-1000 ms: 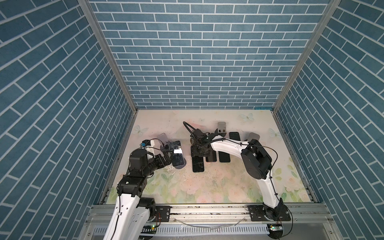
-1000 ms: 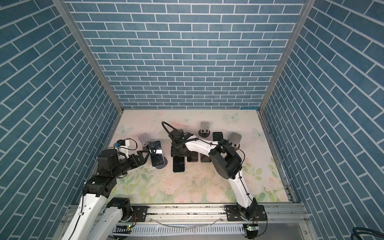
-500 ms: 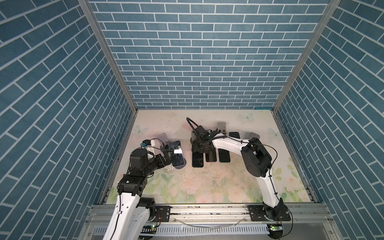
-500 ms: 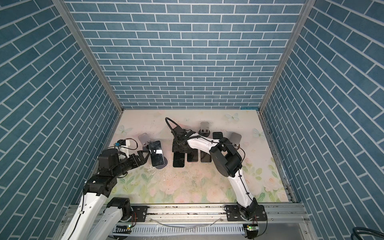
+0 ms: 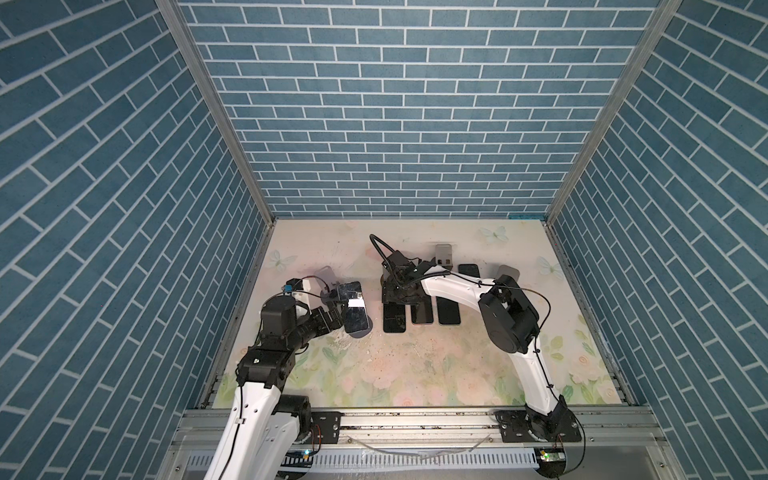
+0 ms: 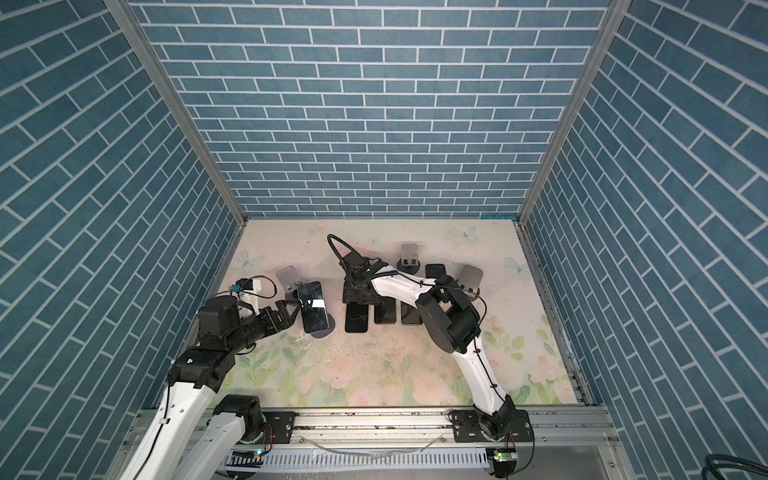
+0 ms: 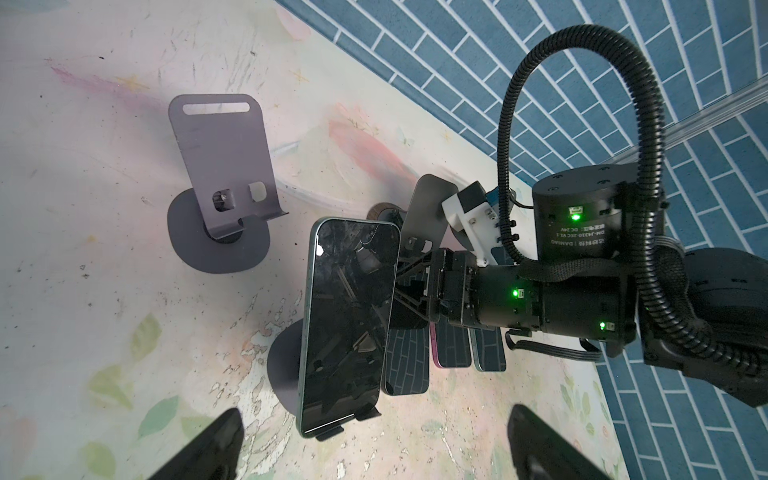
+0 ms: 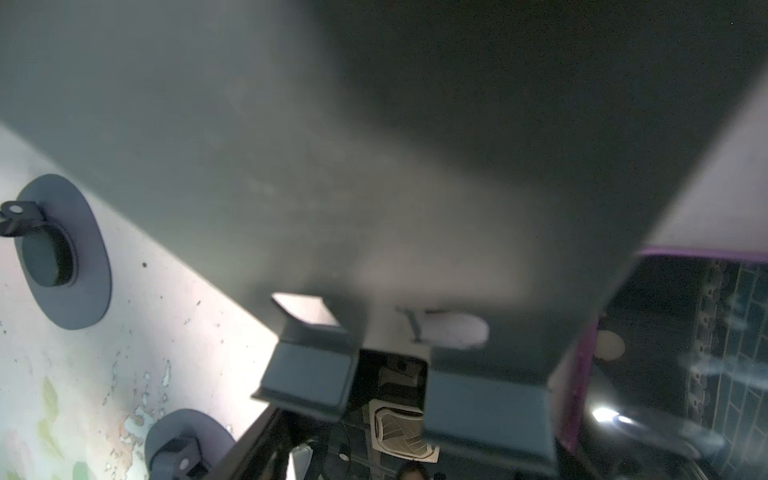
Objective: Remove the phone from the phone stand
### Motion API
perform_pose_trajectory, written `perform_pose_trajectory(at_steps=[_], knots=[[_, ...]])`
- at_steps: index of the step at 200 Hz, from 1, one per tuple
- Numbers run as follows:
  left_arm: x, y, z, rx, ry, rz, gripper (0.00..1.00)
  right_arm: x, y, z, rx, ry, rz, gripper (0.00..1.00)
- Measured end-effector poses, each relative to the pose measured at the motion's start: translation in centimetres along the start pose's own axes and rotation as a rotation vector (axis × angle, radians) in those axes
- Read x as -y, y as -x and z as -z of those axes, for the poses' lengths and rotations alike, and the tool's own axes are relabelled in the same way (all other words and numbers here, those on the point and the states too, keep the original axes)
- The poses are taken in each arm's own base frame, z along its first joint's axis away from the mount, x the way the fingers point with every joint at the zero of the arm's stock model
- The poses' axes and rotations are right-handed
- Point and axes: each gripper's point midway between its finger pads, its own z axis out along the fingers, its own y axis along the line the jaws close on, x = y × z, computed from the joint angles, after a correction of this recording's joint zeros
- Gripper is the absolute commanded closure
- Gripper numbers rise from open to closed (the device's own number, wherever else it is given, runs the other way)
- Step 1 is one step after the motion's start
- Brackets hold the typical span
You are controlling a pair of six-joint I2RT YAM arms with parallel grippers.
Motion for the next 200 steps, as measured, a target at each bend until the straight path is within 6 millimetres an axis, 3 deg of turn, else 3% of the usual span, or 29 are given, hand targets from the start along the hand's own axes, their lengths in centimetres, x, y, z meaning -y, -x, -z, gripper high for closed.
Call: perform_pose_trajectory(at_steps=[200], knots=[[0.26,0.18,0.01,0.006,-0.012,-0.004,0.00,-0.14,-0.19,-0.12,0.010,-0.033,0.019,0.26]])
